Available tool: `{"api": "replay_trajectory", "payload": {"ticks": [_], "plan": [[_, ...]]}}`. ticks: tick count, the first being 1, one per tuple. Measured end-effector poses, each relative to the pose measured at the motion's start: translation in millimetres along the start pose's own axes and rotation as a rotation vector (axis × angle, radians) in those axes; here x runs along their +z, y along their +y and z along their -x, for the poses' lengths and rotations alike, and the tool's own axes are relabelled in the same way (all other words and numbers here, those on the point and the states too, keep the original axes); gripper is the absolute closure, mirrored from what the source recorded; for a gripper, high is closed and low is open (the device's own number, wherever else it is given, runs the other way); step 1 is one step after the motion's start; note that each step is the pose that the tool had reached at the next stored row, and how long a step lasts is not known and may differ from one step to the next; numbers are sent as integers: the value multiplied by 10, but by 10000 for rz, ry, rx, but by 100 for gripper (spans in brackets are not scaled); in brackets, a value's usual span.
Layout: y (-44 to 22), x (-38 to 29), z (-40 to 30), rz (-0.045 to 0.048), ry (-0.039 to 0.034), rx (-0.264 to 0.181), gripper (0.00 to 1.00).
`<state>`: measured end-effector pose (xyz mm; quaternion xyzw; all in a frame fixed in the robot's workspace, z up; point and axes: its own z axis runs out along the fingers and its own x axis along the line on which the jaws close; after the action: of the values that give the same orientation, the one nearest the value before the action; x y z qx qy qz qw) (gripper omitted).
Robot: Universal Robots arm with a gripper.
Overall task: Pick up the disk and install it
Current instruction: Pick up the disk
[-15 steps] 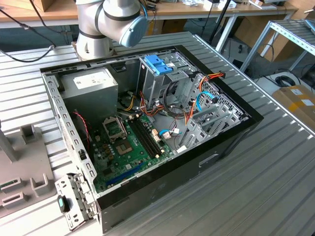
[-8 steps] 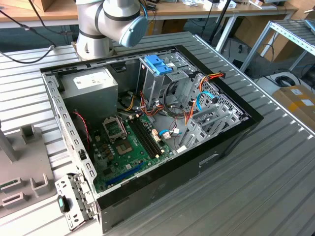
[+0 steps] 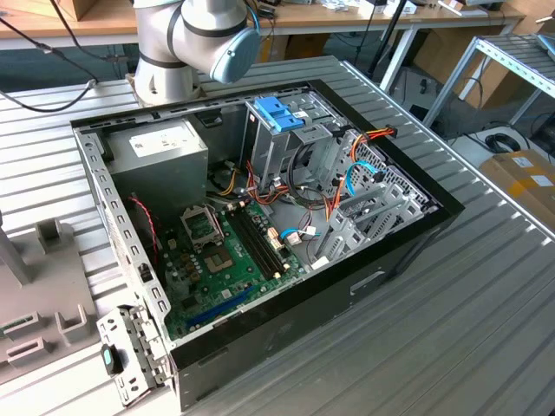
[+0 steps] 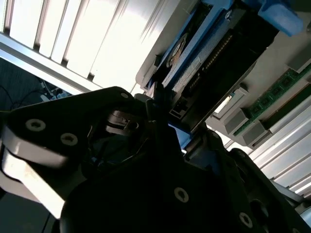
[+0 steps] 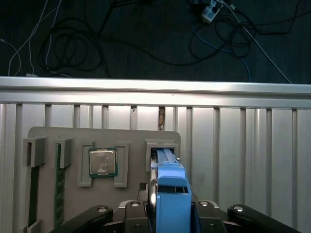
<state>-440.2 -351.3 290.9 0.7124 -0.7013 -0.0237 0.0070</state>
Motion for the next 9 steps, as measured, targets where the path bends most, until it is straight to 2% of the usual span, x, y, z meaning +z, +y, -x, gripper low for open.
{"api": "replay_trajectory", "payload": {"ticks": [1, 9], "plan": [[0, 1, 0, -1, 0, 0, 63], [0, 5, 0, -1, -1, 0, 63]]}}
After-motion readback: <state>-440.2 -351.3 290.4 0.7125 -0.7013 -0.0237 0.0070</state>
